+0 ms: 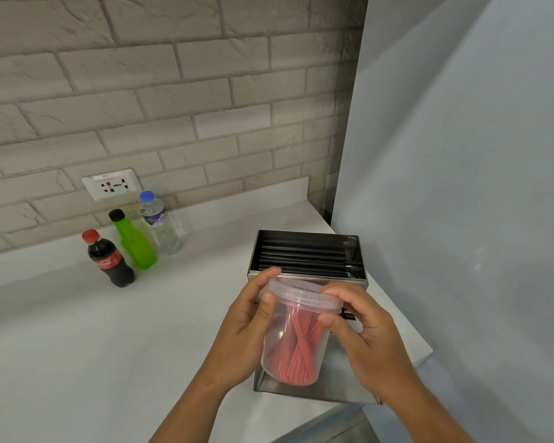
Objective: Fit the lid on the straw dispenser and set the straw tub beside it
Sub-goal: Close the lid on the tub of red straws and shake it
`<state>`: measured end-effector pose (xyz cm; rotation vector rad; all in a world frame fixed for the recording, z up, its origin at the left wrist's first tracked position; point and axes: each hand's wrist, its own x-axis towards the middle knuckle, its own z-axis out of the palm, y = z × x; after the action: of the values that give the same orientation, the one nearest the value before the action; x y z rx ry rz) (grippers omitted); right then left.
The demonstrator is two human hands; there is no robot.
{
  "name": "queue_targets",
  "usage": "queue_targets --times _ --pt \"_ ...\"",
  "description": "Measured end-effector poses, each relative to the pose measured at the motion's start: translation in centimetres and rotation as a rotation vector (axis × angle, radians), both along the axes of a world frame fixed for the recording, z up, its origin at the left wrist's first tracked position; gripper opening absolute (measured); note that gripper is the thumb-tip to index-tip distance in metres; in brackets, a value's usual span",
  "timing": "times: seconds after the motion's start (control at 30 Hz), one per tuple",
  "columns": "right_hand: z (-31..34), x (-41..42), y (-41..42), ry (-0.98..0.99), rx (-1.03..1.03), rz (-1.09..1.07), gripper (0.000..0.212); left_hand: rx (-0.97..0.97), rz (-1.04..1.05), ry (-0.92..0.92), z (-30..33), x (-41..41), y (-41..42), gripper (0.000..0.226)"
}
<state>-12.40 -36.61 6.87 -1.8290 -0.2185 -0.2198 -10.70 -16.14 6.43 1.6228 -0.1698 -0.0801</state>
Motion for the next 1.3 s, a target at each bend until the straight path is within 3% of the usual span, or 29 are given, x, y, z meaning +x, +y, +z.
queue_targets --times 0.07,0.2,0.37,0.5,0.67,0.9,1.03,1.17,1.3 --pt "0.5 0.1 0.3 -0.048 -0.035 -0.012 0.031 -0.010 -0.026 -0.012 0.1 -0.1 -0.5 0.061" --pt "1.2 0.2 0.4 -0.094 -0.065 0.026 0.036 -0.099 0.006 0.017 0.0 0.2 -0.4 0.063" --pt "0.9 0.7 -0.2 0.061 0.060 0.128 0.039 -0.209 -0.003 0.242 -0.8 0.5 0.3 0.076" --pt "1.0 1.3 0.1 0.047 0.112 0.101 0.029 -0.021 0.010 0.130 -0.4 0.8 0.2 0.043" --pt "1.1 1.4 0.4 -0.056 -0.021 0.075 0.027 -0.051 -0.041 0.030 0.6 1.2 -0.2 0.048" --pt "0.4 1.2 1.2 -0.135 -0.059 -0.015 0.035 -0.116 0.003 0.003 0.5 1.3 -0.8 0.036" --pt "0.1 1.5 1.2 -0.125 -0.061 0.007 0.032 -0.096 0.003 0.054 -0.2 1.8 -0.3 0.053" --pt "-0.6 1.7 0.4 0.028 0.067 0.160 0.046 -0.204 0.006 0.175 -1.0 2.4 0.8 0.068" --pt "-0.7 1.4 0.6 -0.004 0.089 0.139 0.030 -0.223 -0.012 0.274 -2.1 2.5 1.2 0.081"
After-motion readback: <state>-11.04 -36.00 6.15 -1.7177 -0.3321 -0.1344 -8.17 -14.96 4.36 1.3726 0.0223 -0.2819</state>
